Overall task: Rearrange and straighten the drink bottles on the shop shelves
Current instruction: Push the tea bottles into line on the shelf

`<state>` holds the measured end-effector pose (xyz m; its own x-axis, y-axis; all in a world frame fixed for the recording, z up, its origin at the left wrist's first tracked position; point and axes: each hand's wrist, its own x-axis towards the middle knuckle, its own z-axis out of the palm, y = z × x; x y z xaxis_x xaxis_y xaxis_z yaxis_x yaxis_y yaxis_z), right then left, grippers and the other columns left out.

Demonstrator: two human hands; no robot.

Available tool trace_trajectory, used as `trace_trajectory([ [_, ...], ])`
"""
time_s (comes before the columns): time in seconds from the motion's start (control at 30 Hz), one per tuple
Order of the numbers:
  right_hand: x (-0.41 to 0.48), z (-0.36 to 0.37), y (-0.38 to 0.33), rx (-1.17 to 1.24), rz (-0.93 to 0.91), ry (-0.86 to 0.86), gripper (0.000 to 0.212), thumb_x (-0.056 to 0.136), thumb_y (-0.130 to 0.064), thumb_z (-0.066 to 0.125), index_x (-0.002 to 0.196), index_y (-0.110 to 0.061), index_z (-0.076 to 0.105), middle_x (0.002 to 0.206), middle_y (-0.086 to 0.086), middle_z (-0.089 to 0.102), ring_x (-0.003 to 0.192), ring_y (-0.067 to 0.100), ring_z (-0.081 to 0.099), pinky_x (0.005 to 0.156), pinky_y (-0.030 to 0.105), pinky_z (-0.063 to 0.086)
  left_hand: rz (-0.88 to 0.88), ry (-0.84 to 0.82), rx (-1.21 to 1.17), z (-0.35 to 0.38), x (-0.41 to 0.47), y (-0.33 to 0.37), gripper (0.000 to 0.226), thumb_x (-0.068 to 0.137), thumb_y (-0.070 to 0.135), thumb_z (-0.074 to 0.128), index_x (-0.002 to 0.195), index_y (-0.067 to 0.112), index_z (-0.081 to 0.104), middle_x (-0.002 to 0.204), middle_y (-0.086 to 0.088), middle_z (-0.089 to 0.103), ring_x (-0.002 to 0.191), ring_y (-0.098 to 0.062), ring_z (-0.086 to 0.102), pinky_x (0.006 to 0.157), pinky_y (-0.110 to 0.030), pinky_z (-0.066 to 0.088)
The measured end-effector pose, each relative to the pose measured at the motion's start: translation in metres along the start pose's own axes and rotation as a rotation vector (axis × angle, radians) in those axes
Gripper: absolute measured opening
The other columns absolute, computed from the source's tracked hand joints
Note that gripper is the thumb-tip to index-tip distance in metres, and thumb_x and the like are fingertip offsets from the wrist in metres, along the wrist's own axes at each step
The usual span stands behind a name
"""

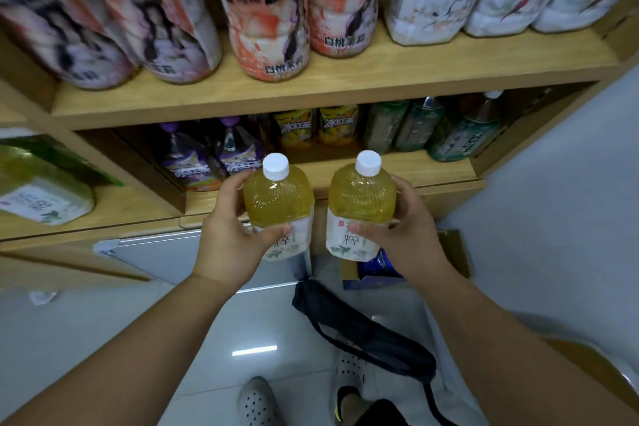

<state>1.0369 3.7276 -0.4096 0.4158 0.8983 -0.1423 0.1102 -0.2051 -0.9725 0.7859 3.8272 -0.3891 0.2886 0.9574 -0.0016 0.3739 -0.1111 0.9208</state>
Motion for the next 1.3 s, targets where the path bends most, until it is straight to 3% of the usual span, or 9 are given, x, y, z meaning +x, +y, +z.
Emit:
trace_trajectory([
  [0.07,-0.030,-0.002,-0.027,-0.029,-0.010,0.012,0.082,0.063,-0.030,0.097,0.129,-0.052,0.055,0.126,-0.020,0.068,0.115,0.001,0.065,0.089,0.026,0.060,0.008,-0.017,0.005,-0.022,-0.017,0.022,0.095,0.063,0.008,0.097,0.126,0.059,0.046,0.115,0.036,0.065,0.109,0.004,0.064,0.097,-0.032,0.056],
  [0.17,-0.067,-0.006,-0.072,-0.059,-0.037,0.037,0.080,0.065,-0.022,0.097,0.116,-0.066,0.055,0.121,-0.023,0.069,0.111,-0.001,0.067,0.084,0.021,0.058,0.011,-0.037,-0.033,-0.057,-0.044,0.054,0.090,0.063,0.011,0.098,0.133,0.042,0.050,0.118,0.023,0.068,0.111,-0.004,0.066,0.098,-0.040,0.056],
  [0.3,-0.109,-0.007,-0.138,-0.027,-0.065,0.057,0.080,0.057,-0.042,0.097,0.127,-0.046,0.059,0.121,-0.013,0.073,0.112,0.009,0.070,0.090,0.040,0.061,0.063,-0.062,-0.089,-0.098,-0.073,0.102,0.090,0.062,0.012,0.099,0.134,0.038,0.052,0.124,0.016,0.068,0.115,-0.009,0.066,0.100,-0.045,0.055],
  [0.43,-0.133,-0.009,-0.197,-0.006,-0.145,0.100,0.085,0.059,-0.036,0.098,0.134,-0.039,0.058,0.125,-0.009,0.072,0.116,0.013,0.069,0.092,0.044,0.060,0.138,-0.132,-0.132,-0.130,-0.078,0.157,0.086,0.062,0.012,0.098,0.125,0.052,0.055,0.124,0.014,0.070,0.116,-0.008,0.067,0.098,-0.038,0.057],
  [0.63,-0.139,-0.028,-0.290,-0.042,-0.342,0.107,0.081,0.061,-0.038,0.096,0.133,-0.042,0.060,0.124,-0.014,0.072,0.117,0.006,0.067,0.094,0.031,0.059,0.336,-0.126,-0.123,-0.153,-0.065,0.250,0.084,0.065,0.016,0.097,0.127,0.053,0.053,0.121,0.022,0.069,0.112,0.000,0.067,0.088,-0.016,0.056],
  [0.87,-0.118,-0.082,-0.379,-0.011,-0.556,0.113,0.072,0.069,-0.030,0.095,0.133,-0.036,0.063,0.123,-0.009,0.074,0.115,0.011,0.069,0.087,0.029,0.060,0.480,-0.043,-0.154,-0.153,-0.043,0.352,0.083,0.062,0.020,0.099,0.128,0.048,0.056,0.120,0.013,0.073,0.111,-0.009,0.070,0.093,-0.039,0.059],
  [1.1,-0.090,-0.151,-0.450,-0.066,-0.736,0.127,0.074,0.068,-0.044,0.094,0.134,-0.036,0.062,0.122,-0.012,0.074,0.114,0.010,0.070,0.096,0.042,0.057,0.565,-0.001,-0.187,-0.128,-0.025,0.452,0.077,0.056,0.031,0.094,0.119,0.056,0.057,0.111,0.016,0.076,0.100,-0.005,0.074,0.075,-0.030,0.064],
  [1.2,-0.072,-0.178,-0.480,-0.098,-0.800,0.153,0.073,0.066,-0.052,0.092,0.131,-0.039,0.062,0.119,-0.015,0.074,0.111,0.006,0.070,0.091,0.038,0.060,0.595,0.022,-0.208,-0.114,-0.007,0.489,0.078,0.059,0.026,0.093,0.127,0.036,0.058,0.107,0.010,0.078,0.093,-0.009,0.076,0.061,-0.023,0.060],
  [1.3,-0.051,-0.204,-0.506,-0.081,-0.852,0.165,0.072,0.069,-0.042,0.093,0.133,-0.037,0.059,0.120,-0.013,0.074,0.112,0.006,0.070,0.087,0.032,0.062,0.589,0.039,-0.218,-0.103,0.017,0.524,0.074,0.066,0.012,0.094,0.129,0.033,0.058,0.104,0.003,0.079,0.089,-0.018,0.078,0.059,-0.037,0.063],
])
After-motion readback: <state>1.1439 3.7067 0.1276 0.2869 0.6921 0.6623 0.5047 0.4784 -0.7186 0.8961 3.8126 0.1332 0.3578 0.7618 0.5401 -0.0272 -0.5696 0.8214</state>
